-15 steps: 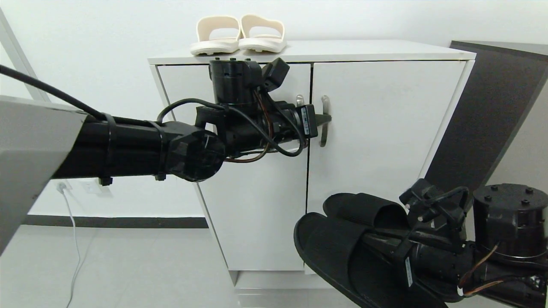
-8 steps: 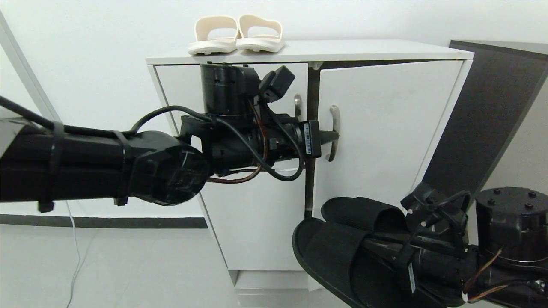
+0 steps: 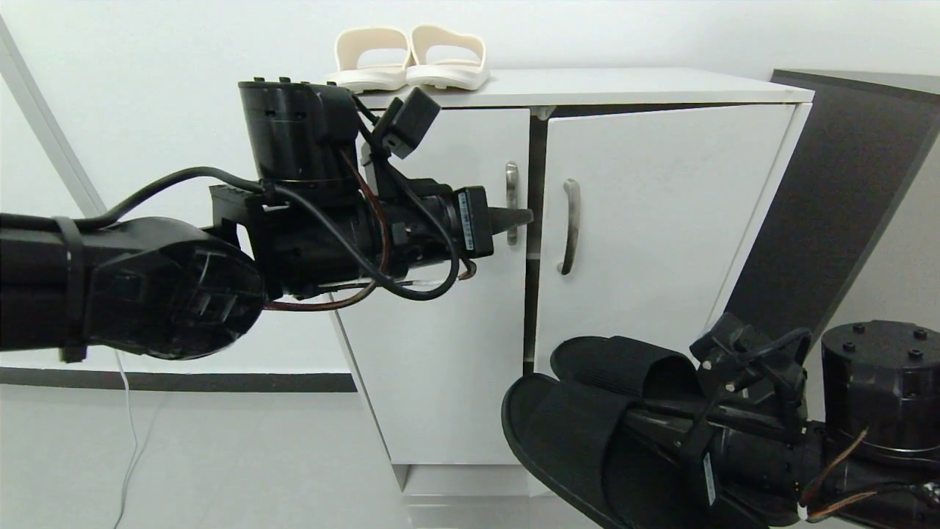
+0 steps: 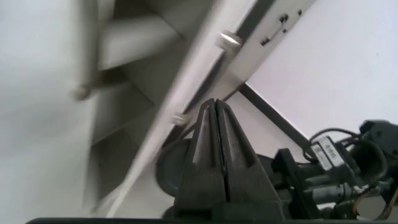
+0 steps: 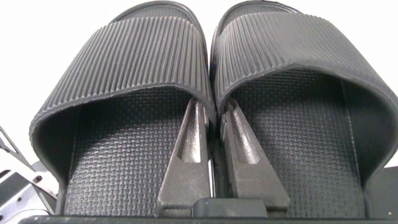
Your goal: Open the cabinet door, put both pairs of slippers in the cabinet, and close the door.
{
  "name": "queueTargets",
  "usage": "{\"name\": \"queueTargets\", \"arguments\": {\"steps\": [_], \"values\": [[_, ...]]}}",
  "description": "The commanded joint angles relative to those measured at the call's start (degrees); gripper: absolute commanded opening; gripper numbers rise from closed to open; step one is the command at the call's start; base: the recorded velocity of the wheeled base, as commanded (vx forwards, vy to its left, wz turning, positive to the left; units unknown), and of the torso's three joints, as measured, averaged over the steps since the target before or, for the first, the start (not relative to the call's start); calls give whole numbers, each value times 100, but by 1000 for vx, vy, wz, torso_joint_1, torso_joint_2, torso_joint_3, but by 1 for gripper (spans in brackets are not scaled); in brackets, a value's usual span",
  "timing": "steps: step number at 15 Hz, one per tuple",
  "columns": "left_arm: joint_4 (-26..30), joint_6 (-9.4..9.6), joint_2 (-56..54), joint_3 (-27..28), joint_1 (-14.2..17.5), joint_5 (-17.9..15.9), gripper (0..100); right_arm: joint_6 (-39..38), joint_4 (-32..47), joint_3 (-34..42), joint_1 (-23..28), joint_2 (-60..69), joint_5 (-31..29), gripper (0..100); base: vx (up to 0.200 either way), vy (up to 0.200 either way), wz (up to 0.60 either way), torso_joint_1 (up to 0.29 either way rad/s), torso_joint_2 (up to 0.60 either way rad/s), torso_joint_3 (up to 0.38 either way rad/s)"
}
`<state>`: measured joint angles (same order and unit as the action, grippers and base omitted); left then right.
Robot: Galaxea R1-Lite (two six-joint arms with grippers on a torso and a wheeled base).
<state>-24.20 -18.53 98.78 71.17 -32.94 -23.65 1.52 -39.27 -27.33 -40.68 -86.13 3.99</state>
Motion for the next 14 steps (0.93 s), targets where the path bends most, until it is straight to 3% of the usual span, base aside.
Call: {"name": "queueTargets", "arguments": {"steps": [1,3,11,14], "values": [[-6,-177,80,160,103,-52,0,15,-2,17,-10,17,14,0,0,0,0,0,0,0],[-6,-415,300,407,103,-52,0,6,7,44,-19,87,76,0,0,0,0,0,0,0],[38,-467,1319,1540,51,1,0,15,15,61,-19,78,76,0,0,0,0,0,0,0],[20,-784,1416,1725,60,1,0,15,7,61,-63,78,76,0,0,0,0,0,0,0]]}}
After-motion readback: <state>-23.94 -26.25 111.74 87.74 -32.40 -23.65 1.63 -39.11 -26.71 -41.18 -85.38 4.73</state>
